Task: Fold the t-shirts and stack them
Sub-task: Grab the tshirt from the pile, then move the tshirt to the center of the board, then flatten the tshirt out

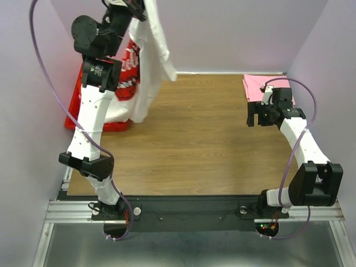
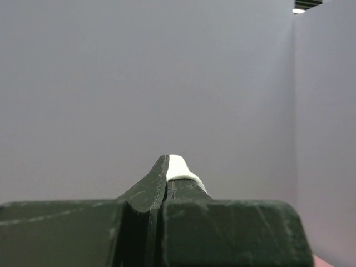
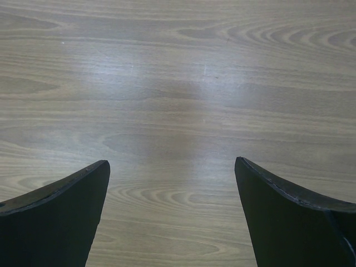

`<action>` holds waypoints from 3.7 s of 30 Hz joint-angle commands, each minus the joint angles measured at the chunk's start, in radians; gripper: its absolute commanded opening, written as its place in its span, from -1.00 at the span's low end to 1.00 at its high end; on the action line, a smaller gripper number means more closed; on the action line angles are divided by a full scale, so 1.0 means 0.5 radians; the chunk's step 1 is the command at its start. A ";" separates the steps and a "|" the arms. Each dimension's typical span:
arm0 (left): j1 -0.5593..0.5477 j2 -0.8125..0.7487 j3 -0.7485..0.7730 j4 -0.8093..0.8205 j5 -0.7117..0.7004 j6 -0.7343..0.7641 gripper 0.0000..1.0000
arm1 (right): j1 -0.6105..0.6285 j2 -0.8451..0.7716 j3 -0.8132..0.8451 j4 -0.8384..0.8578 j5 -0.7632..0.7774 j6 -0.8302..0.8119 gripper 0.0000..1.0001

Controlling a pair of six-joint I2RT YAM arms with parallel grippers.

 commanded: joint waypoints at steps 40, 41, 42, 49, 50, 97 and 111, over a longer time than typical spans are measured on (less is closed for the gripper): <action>0.856 -0.149 -1.911 -1.437 0.719 1.285 0.61 | 0.172 0.541 0.177 -0.082 -0.516 -0.361 0.80; 0.855 -0.140 -1.930 -1.437 0.704 1.282 0.63 | 0.178 0.566 0.177 -0.079 -0.497 -0.361 0.80; 0.843 -0.139 -1.951 -1.415 0.689 1.273 0.68 | 0.184 0.597 0.177 -0.079 -0.479 -0.358 0.80; 0.761 -0.194 -2.074 -1.394 0.636 1.312 0.74 | 0.254 0.717 0.097 -0.067 -0.424 -0.321 0.69; 0.730 -0.225 -2.092 -1.382 0.624 1.343 0.72 | 0.255 0.732 0.097 -0.064 -0.445 -0.306 0.59; -1.311 1.119 -0.972 -1.065 0.099 0.923 -0.81 | -0.617 0.355 0.208 -0.156 -0.727 -0.030 0.33; -0.771 0.403 -1.384 -1.237 1.087 0.558 -1.00 | -0.611 0.499 0.036 -0.177 -1.104 -0.192 0.40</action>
